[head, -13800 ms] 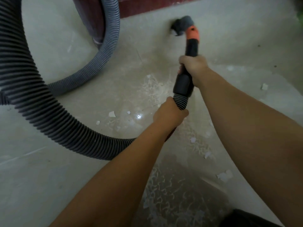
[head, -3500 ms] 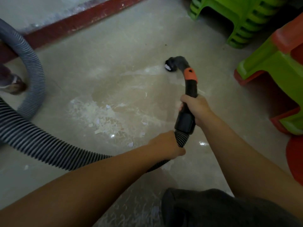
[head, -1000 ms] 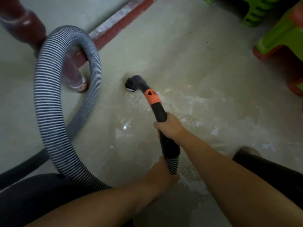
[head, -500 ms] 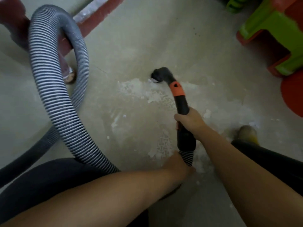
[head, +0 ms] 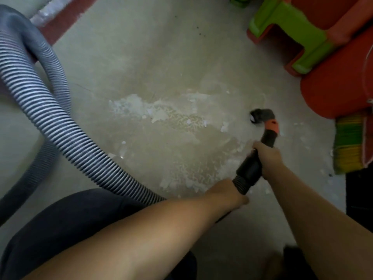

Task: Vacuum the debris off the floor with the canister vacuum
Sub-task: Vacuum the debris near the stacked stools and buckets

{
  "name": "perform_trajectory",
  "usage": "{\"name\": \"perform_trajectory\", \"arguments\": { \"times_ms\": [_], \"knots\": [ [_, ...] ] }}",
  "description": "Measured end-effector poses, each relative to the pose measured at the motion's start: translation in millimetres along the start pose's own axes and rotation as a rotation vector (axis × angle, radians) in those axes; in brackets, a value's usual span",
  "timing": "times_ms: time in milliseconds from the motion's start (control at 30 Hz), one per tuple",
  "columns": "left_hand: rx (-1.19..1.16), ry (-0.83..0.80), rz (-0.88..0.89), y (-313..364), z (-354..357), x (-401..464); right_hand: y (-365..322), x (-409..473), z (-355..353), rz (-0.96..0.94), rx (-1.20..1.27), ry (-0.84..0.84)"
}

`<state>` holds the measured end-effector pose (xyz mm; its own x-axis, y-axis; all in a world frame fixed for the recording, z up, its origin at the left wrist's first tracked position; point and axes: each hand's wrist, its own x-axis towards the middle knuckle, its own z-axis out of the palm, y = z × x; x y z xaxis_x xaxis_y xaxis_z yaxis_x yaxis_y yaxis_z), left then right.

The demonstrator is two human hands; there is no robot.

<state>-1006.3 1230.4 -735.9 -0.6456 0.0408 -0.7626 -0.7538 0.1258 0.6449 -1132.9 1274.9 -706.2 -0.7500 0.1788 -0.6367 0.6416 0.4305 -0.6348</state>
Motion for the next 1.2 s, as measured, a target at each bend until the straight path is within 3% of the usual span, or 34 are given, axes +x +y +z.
{"name": "perform_trajectory", "arguments": {
  "times_ms": [133,267,333,500,567,667,867,933,1000,1067,1200],
  "knots": [
    [0.017,0.103,-0.134,-14,19,13,5,2,35,-0.215,-0.245,-0.32],
    [-0.061,0.182,-0.144,-18,34,9,11,-6,34,-0.274,-0.383,-0.586],
    [0.023,0.163,-0.105,-10,47,8,19,3,7,-0.255,-0.26,-0.51],
    [0.381,0.076,0.06,28,69,26,46,44,-89,-0.08,0.273,0.085],
    [0.477,0.004,0.084,39,79,38,60,59,-109,-0.011,0.34,0.207],
    [0.509,-0.025,0.038,28,99,54,77,74,-106,-0.03,0.258,0.133],
    [0.246,0.167,-0.03,-12,123,52,74,57,-62,-0.223,-0.069,-0.362],
    [0.255,0.199,-0.01,-13,121,50,74,55,-58,-0.239,-0.07,-0.424],
    [0.315,0.227,0.01,-6,119,49,75,60,-68,-0.233,0.052,-0.35],
    [0.389,0.228,0.048,9,117,49,72,69,-91,-0.198,0.205,-0.174],
    [0.528,0.128,0.14,48,124,58,71,89,-143,-0.058,0.439,0.103]
  ]
}}
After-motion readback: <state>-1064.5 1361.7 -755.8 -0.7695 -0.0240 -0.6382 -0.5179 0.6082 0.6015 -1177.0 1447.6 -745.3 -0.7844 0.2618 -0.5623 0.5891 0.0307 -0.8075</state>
